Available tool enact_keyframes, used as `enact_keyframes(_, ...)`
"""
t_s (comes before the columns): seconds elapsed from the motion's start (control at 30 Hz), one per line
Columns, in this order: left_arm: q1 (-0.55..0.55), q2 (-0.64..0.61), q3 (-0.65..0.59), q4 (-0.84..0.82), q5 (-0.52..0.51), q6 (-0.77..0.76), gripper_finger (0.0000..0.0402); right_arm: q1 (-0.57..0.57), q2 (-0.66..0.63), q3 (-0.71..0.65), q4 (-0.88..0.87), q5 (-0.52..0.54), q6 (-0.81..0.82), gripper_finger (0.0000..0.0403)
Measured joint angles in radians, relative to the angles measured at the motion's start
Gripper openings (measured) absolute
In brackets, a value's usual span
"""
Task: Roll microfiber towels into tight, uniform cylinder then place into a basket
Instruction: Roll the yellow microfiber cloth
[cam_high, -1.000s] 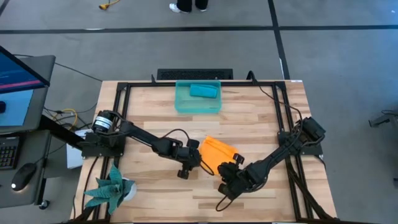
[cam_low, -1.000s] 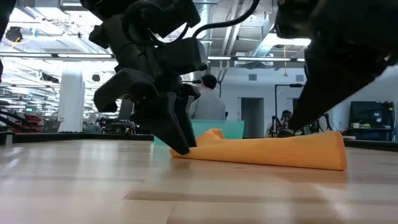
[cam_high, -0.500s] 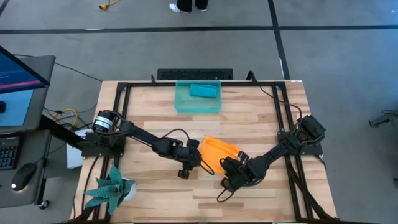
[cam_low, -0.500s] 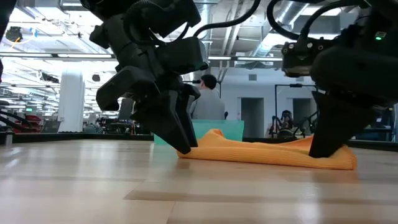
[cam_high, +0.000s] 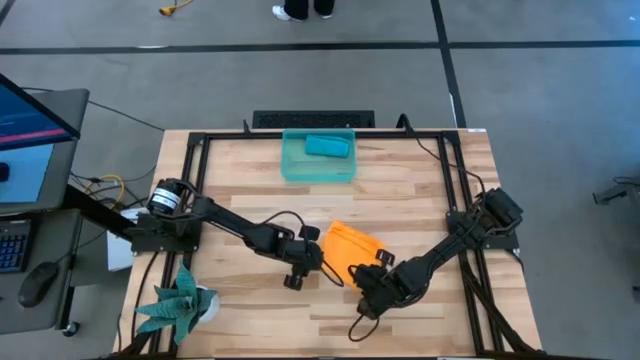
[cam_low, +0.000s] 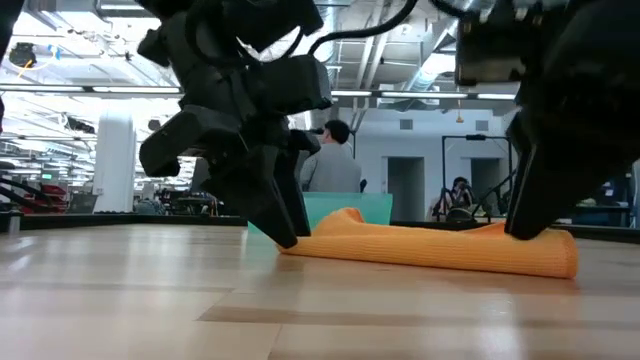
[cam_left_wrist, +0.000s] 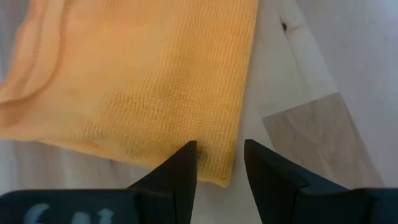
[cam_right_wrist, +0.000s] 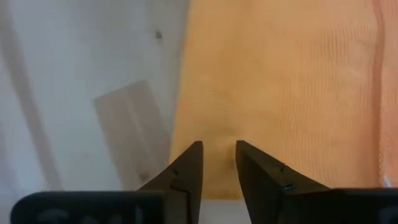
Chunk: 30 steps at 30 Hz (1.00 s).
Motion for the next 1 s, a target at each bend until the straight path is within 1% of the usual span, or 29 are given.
enact_keyframes(0.2,-0.071,0.000,0.043,-0.078,-0.115,-0.024,0.0125,0.038,0.000,0.066,-0.097,0.029,-0.014,0.0118)
enact_keyframes(0.37,-0.145,0.000,0.084,-0.152,-0.207,-0.026,0.0125,0.081,-0.001,0.123,-0.219,0.148,-0.033,0.0118)
enact_keyframes(0.43,-0.177,0.000,0.106,-0.197,-0.270,-0.027,0.0125,0.098,-0.001,0.146,-0.261,0.206,-0.039,0.0118)
enact_keyframes(0.57,-0.242,0.000,0.151,-0.277,-0.443,-0.032,0.0125,0.130,-0.001,0.188,-0.355,0.300,-0.032,0.0118)
enact_keyframes(0.63,-0.269,0.000,0.161,-0.287,-0.533,-0.030,0.0125,0.145,-0.002,0.199,-0.376,0.311,-0.030,0.0118)
enact_keyframes(0.7,-0.290,0.000,0.162,-0.280,-0.596,-0.011,0.0125,0.163,-0.003,0.202,-0.380,0.311,-0.023,0.0118)
enact_keyframes(0.77,-0.301,0.000,0.162,-0.277,-0.616,0.010,0.0125,0.181,-0.003,0.202,-0.383,0.310,-0.007,0.0118)
enact_keyframes(0.83,-0.302,0.000,0.162,-0.269,-0.606,0.013,0.0125,0.198,-0.003,0.202,-0.377,0.311,-0.004,0.0118)
enact_keyframes(1.0,-0.272,0.000,0.162,-0.203,-0.478,0.031,0.0125,0.221,-0.003,0.202,-0.320,0.329,-0.005,0.0118)
